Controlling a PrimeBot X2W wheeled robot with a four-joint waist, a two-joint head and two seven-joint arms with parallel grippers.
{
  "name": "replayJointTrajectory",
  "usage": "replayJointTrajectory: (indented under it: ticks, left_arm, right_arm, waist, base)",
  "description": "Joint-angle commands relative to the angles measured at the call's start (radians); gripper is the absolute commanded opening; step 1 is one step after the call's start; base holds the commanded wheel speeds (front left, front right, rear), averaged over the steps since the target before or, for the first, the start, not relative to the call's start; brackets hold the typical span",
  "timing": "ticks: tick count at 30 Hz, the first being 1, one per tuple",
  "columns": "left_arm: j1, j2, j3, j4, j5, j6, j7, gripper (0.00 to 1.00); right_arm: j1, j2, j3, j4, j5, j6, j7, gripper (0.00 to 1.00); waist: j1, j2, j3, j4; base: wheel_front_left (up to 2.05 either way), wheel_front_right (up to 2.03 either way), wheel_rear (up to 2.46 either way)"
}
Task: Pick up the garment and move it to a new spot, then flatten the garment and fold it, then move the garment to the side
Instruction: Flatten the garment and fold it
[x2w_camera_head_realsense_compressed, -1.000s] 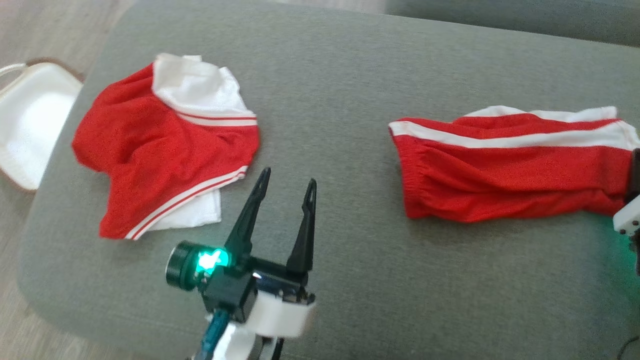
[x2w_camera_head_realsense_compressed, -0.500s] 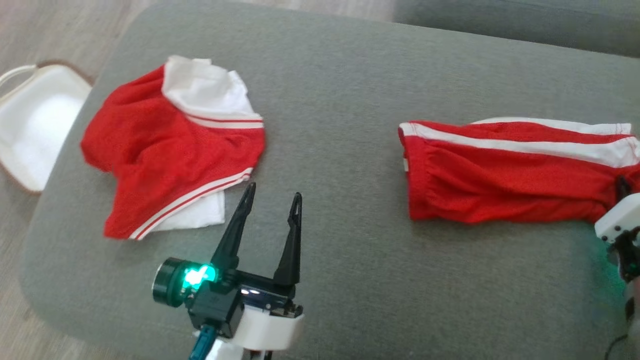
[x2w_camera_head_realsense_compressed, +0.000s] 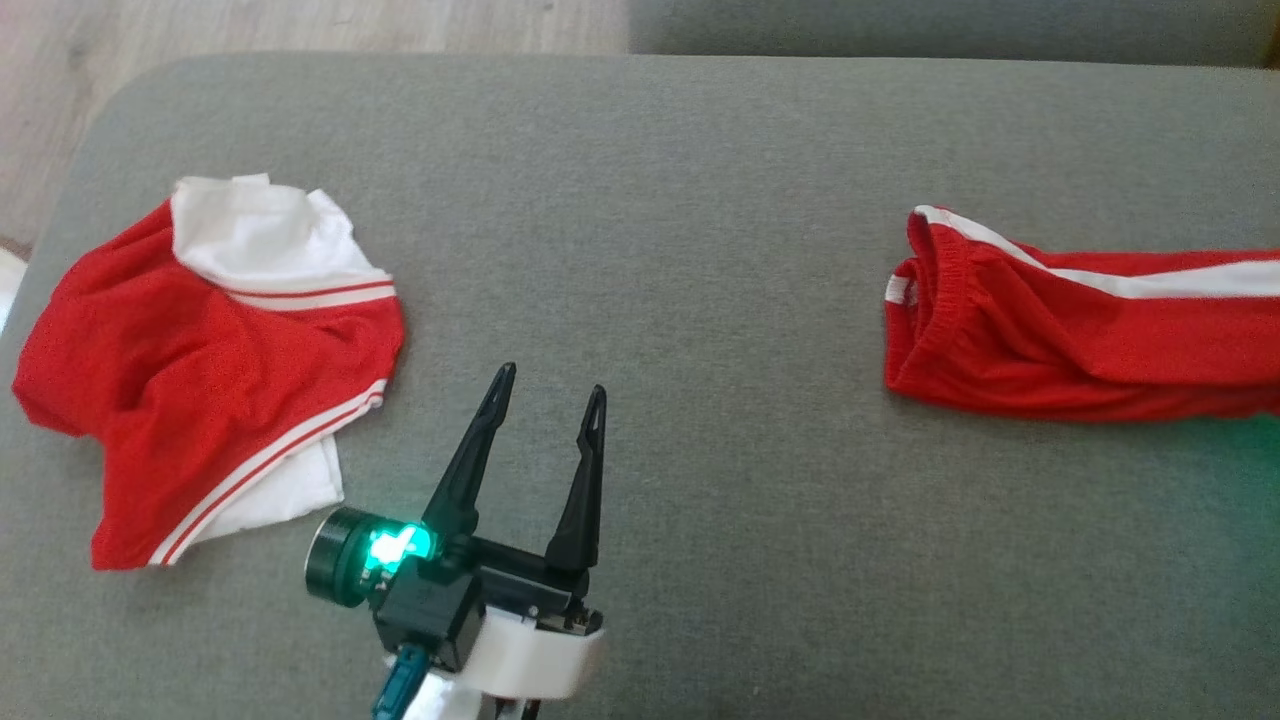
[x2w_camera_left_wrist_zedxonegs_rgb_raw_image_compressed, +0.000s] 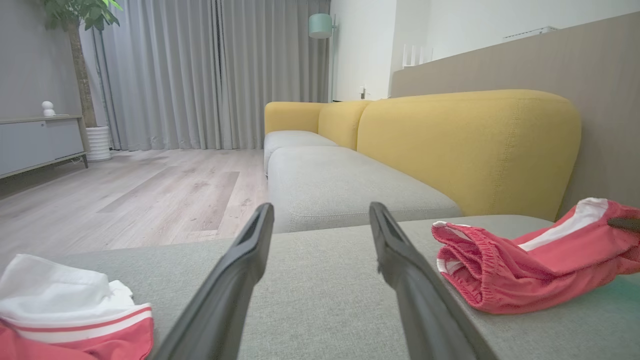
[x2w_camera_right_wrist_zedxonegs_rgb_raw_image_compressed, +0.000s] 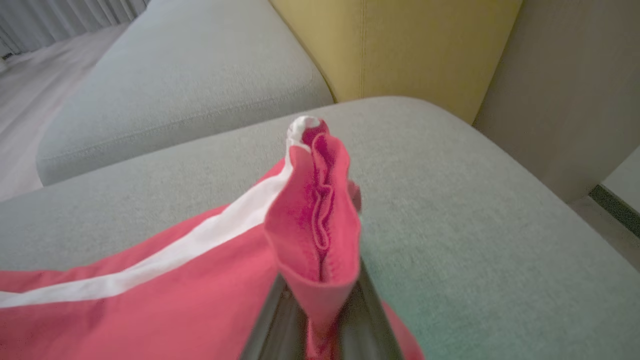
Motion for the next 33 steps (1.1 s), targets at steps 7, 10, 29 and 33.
replayJointTrajectory:
  ticks: [7,10,29,33]
  left_arm:
    - [-0.003,-0.01,0.051,-0.003,0.016,-0.016,-0.005,1.0]
    - [0.004,-0.012,0.052,0.008,0.016,-0.025,-0.005,1.0]
    - [0.013,-0.02,0.02,0.029,-0.022,-0.05,-0.005,1.0]
    - [0.04,-0.02,0.025,0.025,-0.019,-0.045,-0.005,1.0]
  right_arm:
    - [-0.038,0.053,0.115,-0.219,0.027,-0.001,0.009,0.0]
    - [-0.034,0.109,0.191,-0.327,0.047,-0.001,0.047,0.0]
    - [0.058,0.329,0.594,-0.387,0.084,-0.001,0.099,1.0]
    - [0.119,0.299,0.583,-0.445,0.076,-0.001,0.035,1.0]
  waist:
    - [-0.0001,0.0,-0.032,-0.026]
    - [-0.0001,0.0,-0.05,-0.021]
    - [-0.0001,0.0,-0.087,0.067]
    - [-0.0001,0.0,-0.118,0.048]
  base:
    - [0.0,0.0,0.0]
    - [0.0,0.0,0.0]
    - [0.0,0.0,0.0]
    - [0.0,0.0,0.0]
